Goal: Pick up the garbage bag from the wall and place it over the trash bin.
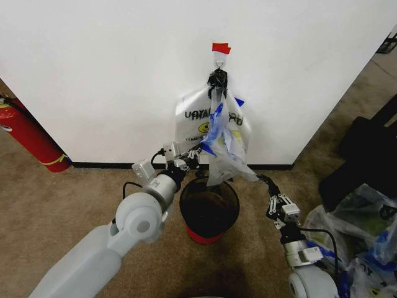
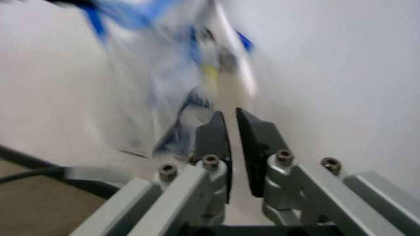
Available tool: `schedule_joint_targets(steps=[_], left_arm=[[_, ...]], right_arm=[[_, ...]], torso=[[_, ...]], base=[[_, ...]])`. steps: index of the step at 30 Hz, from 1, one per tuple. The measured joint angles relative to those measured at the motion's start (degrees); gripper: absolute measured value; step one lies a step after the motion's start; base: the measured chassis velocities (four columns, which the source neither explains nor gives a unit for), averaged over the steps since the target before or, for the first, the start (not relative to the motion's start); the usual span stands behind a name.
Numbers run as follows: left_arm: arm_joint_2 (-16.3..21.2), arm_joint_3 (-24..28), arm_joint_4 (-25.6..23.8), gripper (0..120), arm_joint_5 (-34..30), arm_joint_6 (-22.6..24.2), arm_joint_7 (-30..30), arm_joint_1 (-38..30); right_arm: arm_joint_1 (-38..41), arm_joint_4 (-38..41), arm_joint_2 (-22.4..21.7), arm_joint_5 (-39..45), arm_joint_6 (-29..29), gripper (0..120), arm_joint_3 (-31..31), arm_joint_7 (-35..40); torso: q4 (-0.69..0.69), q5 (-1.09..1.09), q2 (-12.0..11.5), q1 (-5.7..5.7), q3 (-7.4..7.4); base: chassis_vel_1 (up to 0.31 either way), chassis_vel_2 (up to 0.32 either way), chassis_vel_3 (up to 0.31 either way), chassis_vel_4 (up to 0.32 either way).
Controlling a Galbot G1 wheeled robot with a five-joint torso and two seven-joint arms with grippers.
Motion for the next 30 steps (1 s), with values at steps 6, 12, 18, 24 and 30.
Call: schedule_joint_targets(steps=[6, 12, 18, 24, 30], left_arm=[[-0.72, 0.31, -0.03, 0, 0.97, -0.14, 0.13, 0.63], [-1.24, 0.87, -0.20, 0, 2.22, -0.24, 0.21, 0.94], [-1.26, 2.22, -1.09, 0, 8.44, -1.18, 2.05, 2.60], [-3.42, 6.10, 0.96, 0, 18.32, -1.94, 4.11, 2.80], [-3.80, 11.61, 4.01, 0, 26.55, -2.14, 5.61, 1.44]], right_arm=[[-4.98, 4.81, -3.15, 4.78, 3.00, 25, 2.33, -6.84], [-3.87, 7.70, -6.56, 8.53, -2.09, 44, 2.43, -1.92], [0.20, 11.44, -9.95, 20.32, -13.07, 69, 0.34, 5.62], [7.10, 16.61, -17.05, 36.48, -24.54, 93, -1.46, 13.00], [17.33, 16.39, -25.72, 46.28, -32.47, 100, -5.81, 19.13]], torso=[[-0.01, 0.00, 0.01, 0.00, 0.00], [0.00, 0.01, 0.01, 0.00, 0.01], [0.01, 0.02, 0.01, 0.00, 0.01], [0.00, 0.02, 0.01, 0.01, 0.01], [0.00, 0.02, 0.01, 0.01, 0.01]], base=[[0.000, 0.000, 0.000, 0.000], [0.000, 0.000, 0.000, 0.000], [0.000, 0.000, 0.000, 0.000], [0.000, 0.000, 0.000, 0.000], [0.000, 0.000, 0.000, 0.000]])
